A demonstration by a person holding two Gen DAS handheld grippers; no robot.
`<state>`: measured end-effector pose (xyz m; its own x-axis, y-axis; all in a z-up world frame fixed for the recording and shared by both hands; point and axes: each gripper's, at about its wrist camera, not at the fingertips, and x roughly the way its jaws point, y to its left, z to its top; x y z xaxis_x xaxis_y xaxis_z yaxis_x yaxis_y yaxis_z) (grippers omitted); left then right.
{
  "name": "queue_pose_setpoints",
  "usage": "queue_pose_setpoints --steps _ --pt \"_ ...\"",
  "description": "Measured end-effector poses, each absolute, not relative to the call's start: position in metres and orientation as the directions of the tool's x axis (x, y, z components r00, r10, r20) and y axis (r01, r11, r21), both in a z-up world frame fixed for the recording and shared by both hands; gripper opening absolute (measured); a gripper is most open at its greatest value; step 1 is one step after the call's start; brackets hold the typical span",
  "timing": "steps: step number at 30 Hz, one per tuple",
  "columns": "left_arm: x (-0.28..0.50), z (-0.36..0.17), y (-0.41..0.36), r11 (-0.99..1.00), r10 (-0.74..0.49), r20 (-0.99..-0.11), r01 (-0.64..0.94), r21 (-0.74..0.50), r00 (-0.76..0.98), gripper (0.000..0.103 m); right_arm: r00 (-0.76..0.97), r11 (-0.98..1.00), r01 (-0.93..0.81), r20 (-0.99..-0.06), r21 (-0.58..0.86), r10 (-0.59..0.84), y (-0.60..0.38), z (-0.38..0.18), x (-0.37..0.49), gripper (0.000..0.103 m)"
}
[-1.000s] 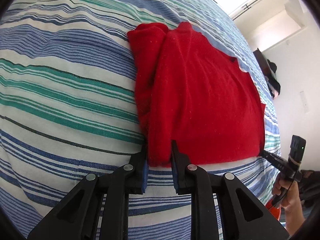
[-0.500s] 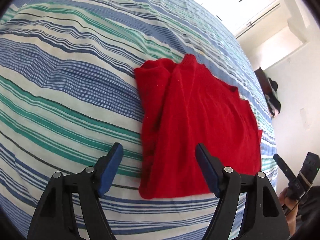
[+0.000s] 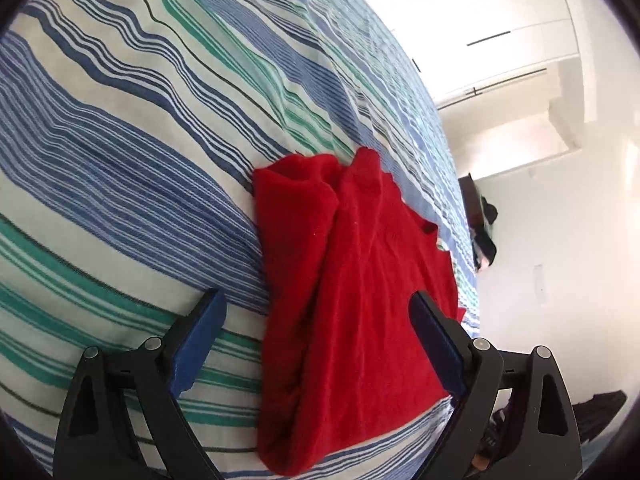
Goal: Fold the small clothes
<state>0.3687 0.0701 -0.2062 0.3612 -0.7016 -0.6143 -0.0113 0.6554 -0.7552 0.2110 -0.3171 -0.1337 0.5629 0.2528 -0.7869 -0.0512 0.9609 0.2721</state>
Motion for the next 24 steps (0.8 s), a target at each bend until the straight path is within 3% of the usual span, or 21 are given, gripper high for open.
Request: queue_pose_setpoints --steps 2,3,4,6,8,9,10,12,14,19,21,24 --pt "0.373 -0.206 0.062 0.686 -0.68 -0.636 0.01 -0.728 0.365 0.082 0.575 0.959 -0.05 -0.777 0.279 0.256 -0.318 -0.133 0.195 0.048" --pt "0.375 -0.205 0.063 0.709 -0.657 -0.657 0.005 -0.706 0.371 0.036 0.579 0.959 -0.043 -0.776 0.279 0.251 -0.321 -0.135 0.187 0.048" --pt "0.377 -0.21 0.065 0.724 -0.638 -0.684 -0.029 -0.69 0.354 0.011 0.577 0.96 -0.03 -0.779 0.279 0.245 -0.324 -0.139 0.18 0.048" --pt "0.376 -0.217 0.075 0.704 -0.636 -0.685 -0.096 -0.704 0.357 0.011 0.564 0.955 0.013 -0.791 0.295 0.237 -0.331 -0.152 0.167 0.048" --pt "0.371 -0.206 0.07 0.761 -0.575 -0.73 -0.085 -0.643 0.369 0.019 0.569 0.936 0.054 -0.781 0.349 0.258 -0.343 -0.166 0.154 0.048" --pt "0.368 -0.197 0.062 0.812 -0.52 -0.768 -0.062 -0.58 0.373 0.034 0.587 0.923 0.064 -0.762 0.378 0.271 -0.348 -0.169 0.148 0.048" --pt "0.366 -0.188 0.053 0.859 -0.461 -0.806 -0.041 -0.51 0.372 0.066 0.604 0.913 0.072 -0.746 0.402 0.281 -0.351 -0.171 0.145 0.048" --pt "0.362 -0.176 0.037 0.892 -0.421 -0.82 0.011 -0.453 0.389 0.096 0.609 0.906 0.081 -0.74 0.416 0.285 -0.353 -0.17 0.146 0.048" --pt "0.361 -0.175 0.031 0.881 -0.449 -0.803 0.045 -0.471 0.391 0.096 0.604 0.913 0.081 -0.748 0.401 0.275 -0.35 -0.17 0.149 0.048" --pt "0.37 -0.198 0.037 0.834 -0.511 -0.797 -0.039 -0.55 0.321 0.094 0.624 0.92 0.065 -0.736 0.386 0.265 -0.346 -0.172 0.145 0.048" --pt "0.365 -0.187 0.026 0.896 -0.413 -0.845 -0.017 -0.444 0.339 0.094 0.634 0.922 0.053 -0.726 0.383 0.265 -0.347 -0.176 0.143 0.049" --pt "0.354 -0.175 0.0 0.984 -0.174 -0.904 0.041 -0.172 0.391 0.095 0.649 0.929 0.041 -0.717 0.367 0.255 -0.344 -0.178 0.143 0.051"
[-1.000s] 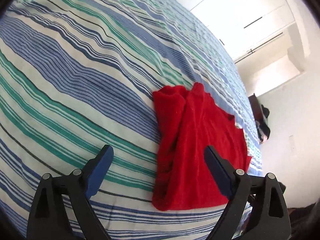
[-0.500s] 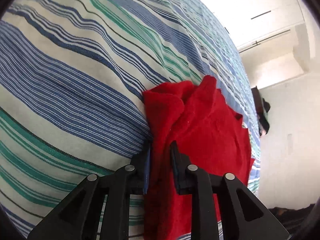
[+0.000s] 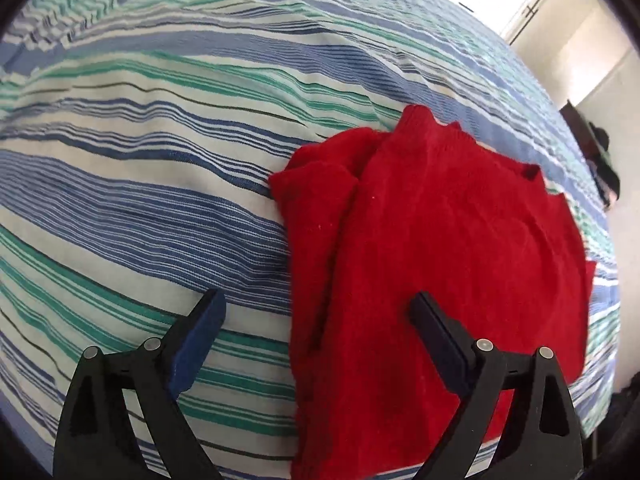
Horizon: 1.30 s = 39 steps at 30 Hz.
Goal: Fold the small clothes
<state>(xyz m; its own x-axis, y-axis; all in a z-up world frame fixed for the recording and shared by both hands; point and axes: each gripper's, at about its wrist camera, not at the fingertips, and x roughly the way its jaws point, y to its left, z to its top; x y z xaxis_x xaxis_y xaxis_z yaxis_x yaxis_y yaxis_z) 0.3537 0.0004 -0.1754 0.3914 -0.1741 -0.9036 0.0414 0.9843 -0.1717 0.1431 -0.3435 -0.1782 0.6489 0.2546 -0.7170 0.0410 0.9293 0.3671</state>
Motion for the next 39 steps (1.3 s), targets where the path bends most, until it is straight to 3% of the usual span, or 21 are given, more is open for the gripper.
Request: queue_pose_setpoints --steps 8,16,18,20,21,22,23,30,35,39 --pt "0.342 -0.17 -0.002 0.997 -0.072 -0.894 0.044 -0.059 0.442 0.095 0.655 0.971 -0.034 -0.729 0.236 0.2 -0.322 -0.18 0.146 0.072" --pt "0.344 -0.17 -0.01 0.997 -0.031 -0.89 0.077 0.005 0.456 0.095 0.662 0.969 -0.045 -0.719 0.243 0.211 -0.323 -0.182 0.145 0.074" --pt "0.346 -0.171 -0.009 0.997 -0.055 -0.892 0.079 -0.021 0.449 0.095 0.663 0.969 -0.046 -0.718 0.242 0.211 -0.323 -0.183 0.145 0.074" --pt "0.352 -0.174 0.003 0.974 -0.228 -0.88 0.082 -0.213 0.417 0.093 0.664 0.969 -0.046 -0.718 0.242 0.211 -0.323 -0.183 0.144 0.074" --pt "0.355 -0.177 0.013 0.929 -0.361 -0.843 0.078 -0.362 0.399 0.074 0.664 0.969 -0.046 -0.718 0.242 0.211 -0.322 -0.183 0.144 0.074" --pt "0.359 -0.181 0.022 0.877 -0.462 -0.803 0.062 -0.476 0.378 0.031 0.664 0.969 -0.046 -0.718 0.242 0.211 -0.322 -0.183 0.144 0.074" --pt "0.363 -0.185 0.029 0.842 -0.515 -0.782 0.036 -0.538 0.35 0.012 0.663 0.969 -0.045 -0.718 0.242 0.211 -0.323 -0.183 0.144 0.074" --pt "0.358 -0.125 0.009 0.754 -0.64 -0.683 0.117 -0.647 0.351 0.008 0.666 0.964 -0.049 -0.711 0.261 0.227 -0.326 -0.183 0.143 0.075" --pt "0.355 -0.064 -0.087 0.713 -0.701 -0.642 0.287 -0.64 0.311 0.008 0.665 0.96 -0.058 -0.707 0.275 0.243 -0.327 -0.183 0.144 0.077" --pt "0.358 -0.057 -0.172 0.706 -0.703 -0.663 0.366 -0.606 0.257 0.008 0.663 0.961 -0.057 -0.709 0.272 0.24 -0.325 -0.183 0.143 0.077"
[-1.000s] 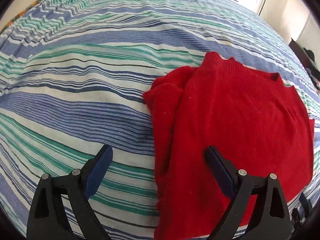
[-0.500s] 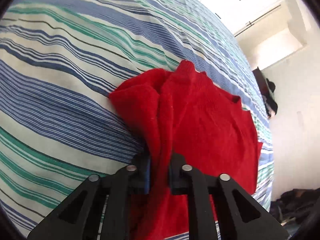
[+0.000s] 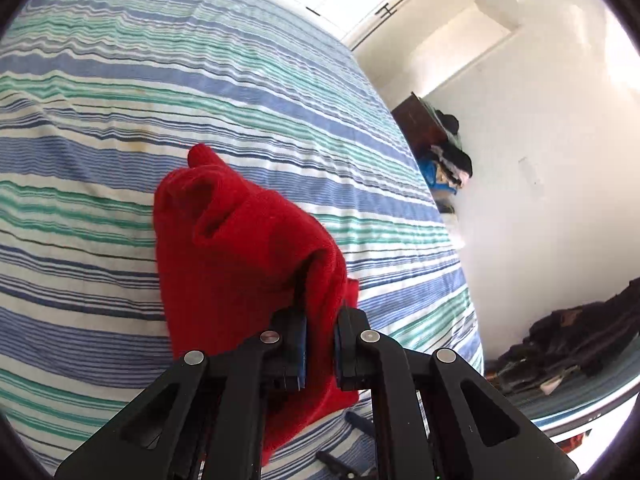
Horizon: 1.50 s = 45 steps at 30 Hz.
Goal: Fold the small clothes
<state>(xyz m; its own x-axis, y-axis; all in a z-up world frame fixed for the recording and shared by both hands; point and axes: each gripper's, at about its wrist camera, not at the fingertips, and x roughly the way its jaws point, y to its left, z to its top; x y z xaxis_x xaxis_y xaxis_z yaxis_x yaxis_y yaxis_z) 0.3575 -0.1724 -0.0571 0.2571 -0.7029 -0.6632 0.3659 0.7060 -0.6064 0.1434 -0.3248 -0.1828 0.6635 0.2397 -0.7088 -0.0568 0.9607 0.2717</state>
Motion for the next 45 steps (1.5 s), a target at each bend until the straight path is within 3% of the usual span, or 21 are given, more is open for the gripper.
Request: queue_pose_setpoints --steps 3,5,7,9,10,12,15,19,23,27,30,33,34,35,36,42,45 --pt "0.359 -0.084 -0.226 0.733 -0.667 -0.714 0.363 -0.576 0.213 0.008 0.663 0.96 -0.057 -0.708 0.274 0.241 -0.324 -0.183 0.144 0.077" --pt "0.359 -0.112 -0.256 0.767 -0.617 -0.766 0.352 -0.536 0.177 0.014 0.663 0.959 -0.057 -0.708 0.276 0.243 -0.324 -0.182 0.144 0.077" --pt "0.354 -0.142 -0.281 0.784 -0.575 -0.812 0.347 -0.514 0.095 0.052 0.662 0.959 -0.057 -0.708 0.279 0.245 -0.324 -0.182 0.144 0.077" --pt "0.34 -0.142 -0.287 0.776 -0.577 -0.81 0.379 -0.503 0.106 0.059 0.659 0.957 -0.058 -0.709 0.285 0.25 -0.325 -0.182 0.145 0.077" --pt "0.334 -0.134 -0.286 0.764 -0.593 -0.796 0.397 -0.509 0.119 0.071 0.658 0.955 -0.059 -0.708 0.29 0.256 -0.325 -0.182 0.146 0.078" --pt "0.324 -0.109 -0.274 0.722 -0.651 -0.747 0.414 -0.554 0.136 0.084 0.657 0.95 -0.061 -0.704 0.308 0.27 -0.327 -0.182 0.146 0.078" --pt "0.314 -0.07 -0.23 0.693 -0.702 -0.676 0.432 -0.578 0.223 0.089 0.651 0.938 -0.066 -0.697 0.34 0.299 -0.33 -0.181 0.147 0.08" --pt "0.296 -0.051 -0.136 0.753 -0.657 -0.642 0.376 -0.54 0.395 0.094 0.626 0.921 -0.045 -0.707 0.388 0.329 -0.336 -0.168 0.15 0.079" --pt "0.267 -0.092 -0.061 0.826 -0.56 -0.696 0.232 -0.515 0.449 0.094 0.687 0.887 -0.065 -0.624 0.457 0.372 -0.324 -0.125 0.149 0.078" --pt "0.231 -0.14 -0.031 0.866 -0.494 -0.775 0.143 -0.479 0.394 0.093 0.778 0.943 -0.052 -0.579 0.33 0.245 -0.288 -0.076 0.172 0.078" --pt "0.204 -0.154 -0.017 0.866 -0.493 -0.781 0.128 -0.484 0.383 0.093 0.761 0.913 0.088 -0.618 0.397 0.196 -0.299 -0.068 0.213 0.078" --pt "0.185 -0.166 -0.009 0.869 -0.486 -0.792 0.112 -0.482 0.369 0.093 0.625 0.869 0.226 -0.75 0.44 0.218 -0.32 -0.1 0.252 0.078" --pt "0.181 -0.167 -0.007 0.868 -0.489 -0.789 0.115 -0.484 0.372 0.093 0.583 0.846 0.259 -0.773 0.466 0.248 -0.327 -0.114 0.258 0.056" --pt "0.177 -0.166 -0.006 0.868 -0.489 -0.786 0.123 -0.481 0.377 0.093 0.552 0.813 0.288 -0.782 0.506 0.291 -0.338 -0.129 0.257 0.019" --pt "0.176 -0.162 -0.006 0.869 -0.489 -0.784 0.134 -0.476 0.383 0.093 0.536 0.78 0.323 -0.783 0.536 0.316 -0.347 -0.139 0.249 0.011" --pt "0.188 -0.134 -0.05 0.845 -0.533 -0.748 0.298 -0.444 0.395 0.093 0.507 0.722 0.365 -0.776 0.588 0.375 -0.381 -0.182 0.218 0.01" --pt "0.206 -0.112 -0.081 0.816 -0.575 -0.7 0.366 -0.448 0.424 0.093 0.544 0.722 0.346 -0.755 0.599 0.365 -0.393 -0.163 0.214 0.032"
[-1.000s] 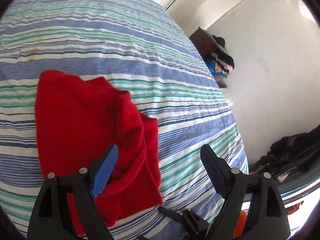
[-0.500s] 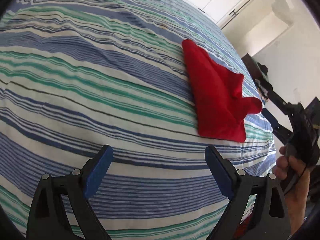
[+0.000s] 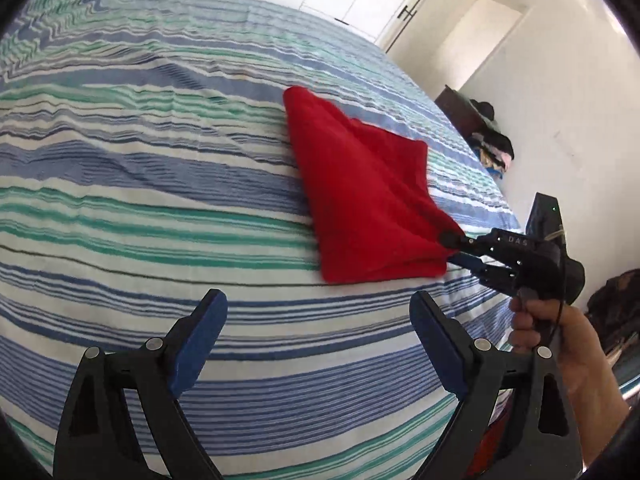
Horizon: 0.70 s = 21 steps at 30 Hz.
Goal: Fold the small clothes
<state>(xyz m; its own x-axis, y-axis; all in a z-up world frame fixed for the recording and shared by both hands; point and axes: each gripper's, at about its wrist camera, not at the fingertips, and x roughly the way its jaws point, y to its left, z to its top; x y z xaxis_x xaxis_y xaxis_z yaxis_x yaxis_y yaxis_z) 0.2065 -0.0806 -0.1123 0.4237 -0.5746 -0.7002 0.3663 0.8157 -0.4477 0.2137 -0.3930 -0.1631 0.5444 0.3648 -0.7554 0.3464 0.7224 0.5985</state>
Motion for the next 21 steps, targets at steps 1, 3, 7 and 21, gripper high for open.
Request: queue_pose_setpoints --steps 1,3,7,21 --pt "0.212 -0.106 -0.092 0.805 -0.588 -0.68 0.395 -0.443 0.437 0.093 0.567 0.76 0.335 -0.763 0.557 0.309 -0.396 -0.147 0.212 0.041" --pt "0.223 -0.099 -0.119 0.788 -0.605 -0.653 0.459 -0.409 0.456 0.093 0.629 0.819 0.275 -0.739 0.503 0.242 -0.397 -0.113 0.22 0.041" --pt "0.242 -0.123 -0.179 0.761 -0.59 -0.71 0.56 -0.328 0.385 0.072 0.687 0.84 0.051 -0.63 0.54 0.363 -0.383 -0.068 0.272 0.041" --pt "0.208 -0.147 -0.143 0.739 -0.601 -0.742 0.561 -0.373 0.297 0.082 0.614 0.809 0.201 -0.715 0.552 0.335 -0.431 -0.115 0.265 0.06"
